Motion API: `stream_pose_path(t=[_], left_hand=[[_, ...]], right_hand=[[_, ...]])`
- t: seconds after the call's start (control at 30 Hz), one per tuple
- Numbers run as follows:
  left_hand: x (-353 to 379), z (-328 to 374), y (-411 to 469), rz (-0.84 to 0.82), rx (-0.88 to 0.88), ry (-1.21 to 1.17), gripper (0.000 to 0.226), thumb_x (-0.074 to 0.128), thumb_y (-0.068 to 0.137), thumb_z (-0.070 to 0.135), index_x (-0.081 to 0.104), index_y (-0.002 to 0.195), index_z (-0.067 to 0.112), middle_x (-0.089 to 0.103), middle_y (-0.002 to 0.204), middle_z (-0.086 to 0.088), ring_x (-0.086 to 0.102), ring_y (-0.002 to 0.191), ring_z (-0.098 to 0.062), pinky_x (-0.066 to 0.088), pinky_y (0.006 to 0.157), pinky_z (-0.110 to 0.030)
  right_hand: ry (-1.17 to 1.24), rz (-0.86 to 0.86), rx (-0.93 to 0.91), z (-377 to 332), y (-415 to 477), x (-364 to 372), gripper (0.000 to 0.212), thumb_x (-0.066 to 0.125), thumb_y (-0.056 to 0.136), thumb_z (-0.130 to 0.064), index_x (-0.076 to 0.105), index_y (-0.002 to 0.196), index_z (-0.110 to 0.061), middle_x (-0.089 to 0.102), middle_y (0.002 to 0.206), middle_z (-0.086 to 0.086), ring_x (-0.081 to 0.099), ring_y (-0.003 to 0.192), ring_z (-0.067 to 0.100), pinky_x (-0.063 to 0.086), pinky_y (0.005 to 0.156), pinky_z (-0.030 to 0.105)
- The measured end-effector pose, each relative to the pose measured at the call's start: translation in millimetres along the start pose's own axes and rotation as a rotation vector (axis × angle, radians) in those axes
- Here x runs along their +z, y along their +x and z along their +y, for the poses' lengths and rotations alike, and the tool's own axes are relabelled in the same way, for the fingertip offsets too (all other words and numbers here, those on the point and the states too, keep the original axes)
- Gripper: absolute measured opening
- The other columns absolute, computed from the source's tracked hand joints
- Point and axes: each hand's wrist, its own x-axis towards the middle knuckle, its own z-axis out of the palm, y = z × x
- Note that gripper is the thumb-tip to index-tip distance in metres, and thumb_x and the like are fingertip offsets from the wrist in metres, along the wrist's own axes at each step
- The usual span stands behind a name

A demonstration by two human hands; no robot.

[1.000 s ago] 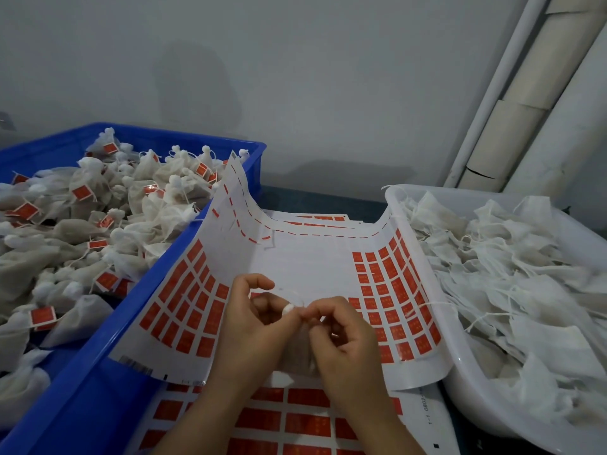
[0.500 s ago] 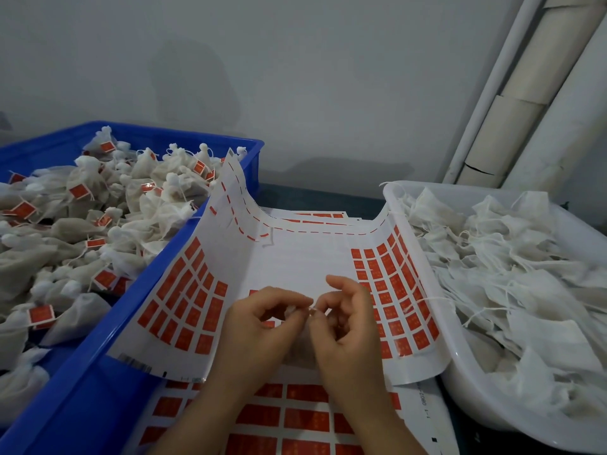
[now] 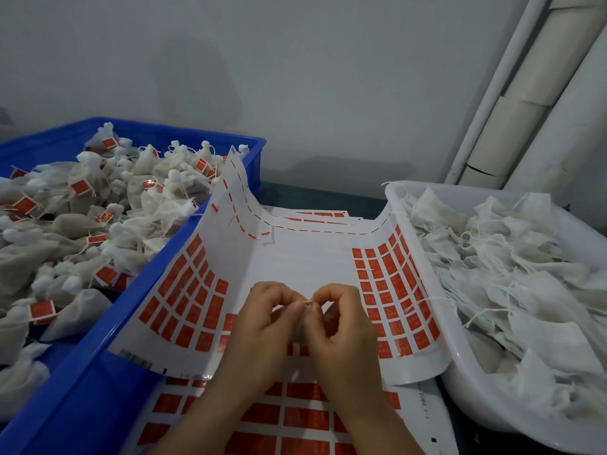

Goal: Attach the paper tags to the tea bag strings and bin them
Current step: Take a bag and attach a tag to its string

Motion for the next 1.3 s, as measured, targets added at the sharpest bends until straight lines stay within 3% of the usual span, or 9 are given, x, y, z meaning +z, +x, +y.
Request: stream_pose_path(t=[0.13, 0.3, 0.4, 0.53, 0.67, 0.8, 0.97, 1.13, 1.3], left_hand=[[-10.8, -1.8, 6.6, -0.345, -0.356, -0.497, 0.027, 0.052, 0.087, 0.02, 0.073, 0.074, 0.011, 0.069, 0.079, -0.008, 0.068, 0.078, -0.016, 0.052, 0.068, -0.022], [-13.4, -4.1, 10.1, -0.374, -0.382, -0.663, 0.025, 0.055, 0.078, 0.021, 0.075, 0.075, 0.007, 0.069, 0.082, -0.013, 0.068, 0.085, -0.021, 0.053, 0.07, -0.024], [-14.4, -5.5, 11.2, -0.315, -0.38, -0.649, 0.024, 0.058, 0.074, 0.023, 0.074, 0.078, 0.006, 0.069, 0.083, -0.014, 0.066, 0.087, -0.024, 0.05, 0.075, -0.031], [-13.8, -3.4, 12.1, -0.275, -0.399, -0.69, 0.026, 0.058, 0.074, 0.019, 0.073, 0.084, 0.0, 0.071, 0.089, -0.018, 0.069, 0.086, -0.023, 0.055, 0.067, -0.026], [-13.2, -4.1, 11.2, -0.26, -0.416, -0.614, 0.035, 0.059, 0.074, 0.023, 0.069, 0.097, -0.002, 0.071, 0.095, -0.017, 0.069, 0.088, -0.024, 0.055, 0.065, -0.023], [-10.5, -8.4, 8.3, -0.207, -0.387, -0.335, 0.023, 0.062, 0.079, 0.03, 0.074, 0.088, 0.012, 0.071, 0.092, -0.007, 0.064, 0.094, -0.026, 0.053, 0.082, -0.038], [-7.3, -5.3, 6.6, -0.027, -0.141, 0.036, 0.016, 0.064, 0.085, 0.018, 0.067, 0.07, 0.024, 0.066, 0.065, 0.012, 0.061, 0.071, 0.002, 0.045, 0.056, -0.006], [-6.9, -6.1, 6.1, -0.08, -0.086, -0.024, 0.013, 0.065, 0.083, 0.013, 0.069, 0.072, 0.019, 0.067, 0.065, 0.007, 0.064, 0.062, -0.005, 0.048, 0.055, -0.011], [-12.2, -9.4, 10.2, -0.174, -0.296, -0.349, 0.019, 0.062, 0.083, 0.014, 0.073, 0.067, 0.012, 0.068, 0.067, -0.002, 0.066, 0.065, -0.013, 0.05, 0.057, -0.018]], right_hand=[[0.034, -0.021, -0.014, 0.6, -0.1, -1.4, 0.021, 0.058, 0.082, -0.027, 0.044, 0.087, -0.043, 0.051, 0.079, -0.028, 0.058, 0.079, -0.002, 0.048, 0.063, 0.005], [0.116, -0.044, -0.044, -0.6, 3.4, -10.1, 0.022, 0.056, 0.081, -0.019, 0.054, 0.088, -0.039, 0.058, 0.086, -0.026, 0.059, 0.09, -0.002, 0.048, 0.07, 0.005], [0.155, -0.073, -0.076, -1.4, 3.4, -11.5, 0.019, 0.062, 0.081, -0.019, 0.059, 0.092, -0.034, 0.06, 0.089, -0.025, 0.06, 0.086, -0.001, 0.048, 0.067, 0.005], [0.136, -0.048, -0.031, 0.1, 4.3, -9.8, 0.011, 0.063, 0.08, -0.031, 0.062, 0.091, -0.033, 0.057, 0.087, -0.03, 0.058, 0.091, -0.006, 0.046, 0.068, 0.002], [0.098, -0.04, 0.0, 3.2, 2.6, -10.7, 0.013, 0.064, 0.081, -0.025, 0.061, 0.086, -0.036, 0.058, 0.084, -0.029, 0.058, 0.091, -0.007, 0.046, 0.07, 0.003], [0.109, -0.032, 0.052, 5.1, 1.5, -10.8, 0.023, 0.064, 0.084, -0.018, 0.056, 0.079, -0.039, 0.061, 0.073, -0.027, 0.059, 0.084, -0.004, 0.047, 0.064, 0.005], [0.109, 0.024, 0.105, 4.6, 1.2, -10.0, 0.023, 0.064, 0.085, -0.016, 0.053, 0.078, -0.036, 0.06, 0.074, -0.025, 0.058, 0.085, -0.006, 0.047, 0.067, 0.004], [0.171, 0.006, 0.133, 3.5, 3.4, -13.4, 0.021, 0.062, 0.085, -0.016, 0.057, 0.084, -0.036, 0.063, 0.083, -0.02, 0.059, 0.088, -0.005, 0.048, 0.072, 0.007], [0.306, -0.078, 0.198, 2.2, 4.3, -17.5, 0.009, 0.057, 0.085, -0.026, 0.059, 0.09, -0.033, 0.065, 0.089, -0.022, 0.061, 0.091, 0.0, 0.052, 0.075, 0.015]])
